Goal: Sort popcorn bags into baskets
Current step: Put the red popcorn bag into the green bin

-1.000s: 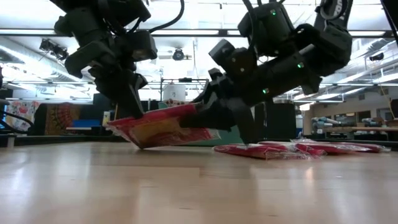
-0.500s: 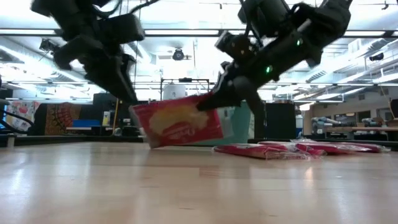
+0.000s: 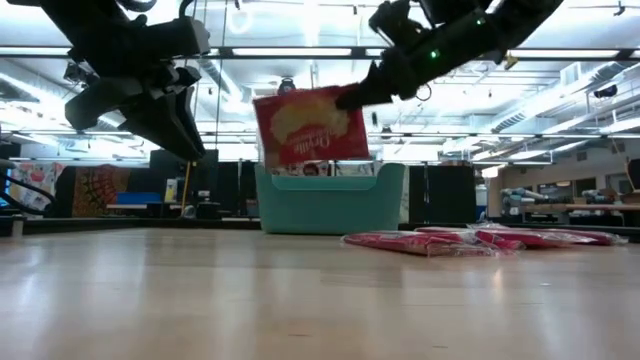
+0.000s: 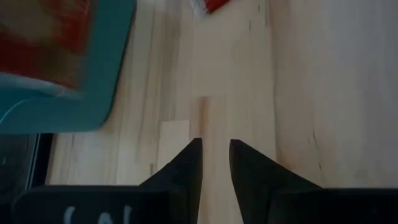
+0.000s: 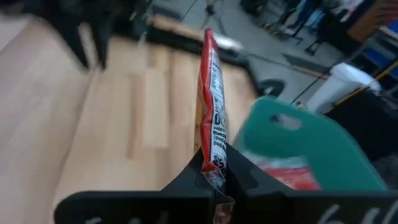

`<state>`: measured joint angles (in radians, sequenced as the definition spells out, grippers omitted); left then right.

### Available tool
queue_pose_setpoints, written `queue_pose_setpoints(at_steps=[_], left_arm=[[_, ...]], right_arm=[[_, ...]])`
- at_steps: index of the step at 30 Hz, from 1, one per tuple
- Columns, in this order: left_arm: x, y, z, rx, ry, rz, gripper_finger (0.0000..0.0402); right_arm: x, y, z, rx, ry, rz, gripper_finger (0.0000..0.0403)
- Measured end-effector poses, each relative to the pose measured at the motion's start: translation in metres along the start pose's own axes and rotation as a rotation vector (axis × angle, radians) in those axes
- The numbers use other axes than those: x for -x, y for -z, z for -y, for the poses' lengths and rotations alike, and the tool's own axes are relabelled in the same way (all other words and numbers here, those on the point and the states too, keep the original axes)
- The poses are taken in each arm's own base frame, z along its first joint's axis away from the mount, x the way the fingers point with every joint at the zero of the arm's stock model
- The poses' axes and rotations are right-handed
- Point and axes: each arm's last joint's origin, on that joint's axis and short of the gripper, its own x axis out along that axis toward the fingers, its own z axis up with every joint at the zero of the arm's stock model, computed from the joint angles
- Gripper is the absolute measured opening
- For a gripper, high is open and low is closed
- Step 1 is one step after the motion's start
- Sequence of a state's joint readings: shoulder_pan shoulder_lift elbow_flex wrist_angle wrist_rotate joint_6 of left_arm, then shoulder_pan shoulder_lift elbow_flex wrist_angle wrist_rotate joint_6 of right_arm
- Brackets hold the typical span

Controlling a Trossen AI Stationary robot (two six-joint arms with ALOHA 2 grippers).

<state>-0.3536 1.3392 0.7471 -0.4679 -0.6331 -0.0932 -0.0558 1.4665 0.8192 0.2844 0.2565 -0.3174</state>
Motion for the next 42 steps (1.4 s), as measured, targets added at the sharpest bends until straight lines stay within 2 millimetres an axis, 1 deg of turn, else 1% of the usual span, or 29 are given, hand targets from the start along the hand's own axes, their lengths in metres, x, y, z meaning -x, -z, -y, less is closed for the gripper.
queue_pose_setpoints(at_steps=[3,6,9,12,16,20,23,28,32,35,38,42], left_arm=[[0.0,0.001,0.0,0.001,-0.001,-0.007,0.0084],[0.0,0.0,0.0,0.002,0.0,-0.003,0.0084],[0.0,0.0,0.0,0.002,0.0,0.001,0.0084],[0.0,0.0,0.0,0.004,0.0,0.001,0.0084],[-0.001,0.001,0.0,0.003,0.006,-0.007,0.0084],[0.0,0.001,0.0,0.011,0.008,-0.014,0.0084],[0.0,0.001,0.0,0.019,0.008,-0.014,0.0084],[0.0,0.001,0.0,0.018,0.007,-0.015,0.0084],[0.0,0.002,0.0,0.018,0.007,-0.016,0.0084],[0.0,0.001,0.0,0.021,0.008,-0.015,0.0084],[0.0,0.001,0.0,0.025,0.008,-0.014,0.0084],[0.0,0.001,0.0,0.028,0.007,-0.01,0.0084]], right_arm=[[0.007,-0.004,0.016,-0.044,0.005,0.031,0.0007],[0.008,-0.007,0.032,-0.091,-0.032,0.07,0.0007],[0.002,-0.009,0.051,-0.134,-0.081,0.085,0.0007],[-0.005,-0.005,0.069,-0.164,-0.095,0.071,0.0007],[-0.011,0.007,0.095,-0.236,-0.079,0.054,0.001],[-0.017,0.029,0.119,-0.343,-0.083,0.013,0.001],[-0.024,0.046,0.13,-0.412,-0.102,-0.014,0.001],[-0.032,0.07,0.141,-0.516,-0.127,-0.082,0.0012],[-0.033,0.079,0.143,-0.559,-0.128,-0.127,0.0021],[-0.031,0.081,0.143,-0.549,-0.091,-0.173,0.004],[-0.027,0.079,0.145,-0.519,-0.042,-0.192,0.0067],[-0.019,0.071,0.149,-0.485,0.054,-0.193,0.0104]])
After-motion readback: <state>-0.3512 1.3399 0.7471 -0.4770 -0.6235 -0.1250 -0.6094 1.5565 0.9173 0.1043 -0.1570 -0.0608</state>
